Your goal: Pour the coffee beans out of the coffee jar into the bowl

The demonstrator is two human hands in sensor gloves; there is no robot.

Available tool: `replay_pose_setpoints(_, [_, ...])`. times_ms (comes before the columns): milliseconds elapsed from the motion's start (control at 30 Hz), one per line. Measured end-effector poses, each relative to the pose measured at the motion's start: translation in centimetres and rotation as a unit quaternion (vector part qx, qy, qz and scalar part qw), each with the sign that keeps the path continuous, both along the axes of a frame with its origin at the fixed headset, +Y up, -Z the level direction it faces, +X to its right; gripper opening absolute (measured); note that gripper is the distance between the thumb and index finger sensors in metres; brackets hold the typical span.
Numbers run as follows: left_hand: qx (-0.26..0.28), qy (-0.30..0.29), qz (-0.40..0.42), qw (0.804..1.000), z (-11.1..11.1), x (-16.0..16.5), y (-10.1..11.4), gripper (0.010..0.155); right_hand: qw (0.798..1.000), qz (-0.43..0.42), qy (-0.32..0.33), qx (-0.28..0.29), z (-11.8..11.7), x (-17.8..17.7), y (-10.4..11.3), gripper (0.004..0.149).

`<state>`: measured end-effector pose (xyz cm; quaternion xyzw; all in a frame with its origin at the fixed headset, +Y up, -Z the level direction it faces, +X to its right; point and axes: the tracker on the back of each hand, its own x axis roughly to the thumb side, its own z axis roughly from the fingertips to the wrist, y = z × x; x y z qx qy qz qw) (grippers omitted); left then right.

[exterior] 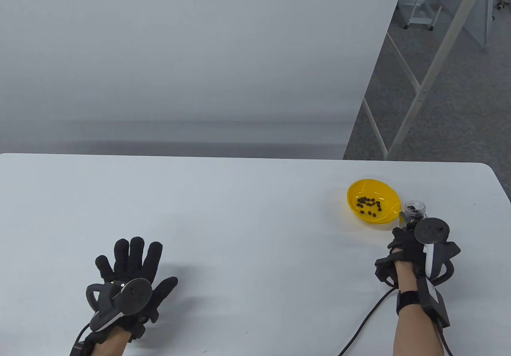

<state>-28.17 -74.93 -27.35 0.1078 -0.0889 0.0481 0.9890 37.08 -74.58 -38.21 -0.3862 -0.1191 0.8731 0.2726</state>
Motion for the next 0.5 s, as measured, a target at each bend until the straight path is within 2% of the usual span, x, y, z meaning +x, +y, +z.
replay_pose_setpoints(500, [-0.005,-0.001,0.002,1.0,0.0,0.4,-0.2,0.094,0.993,-0.099,-0.06,0.029,1.7,4.0,-2.5,0.095])
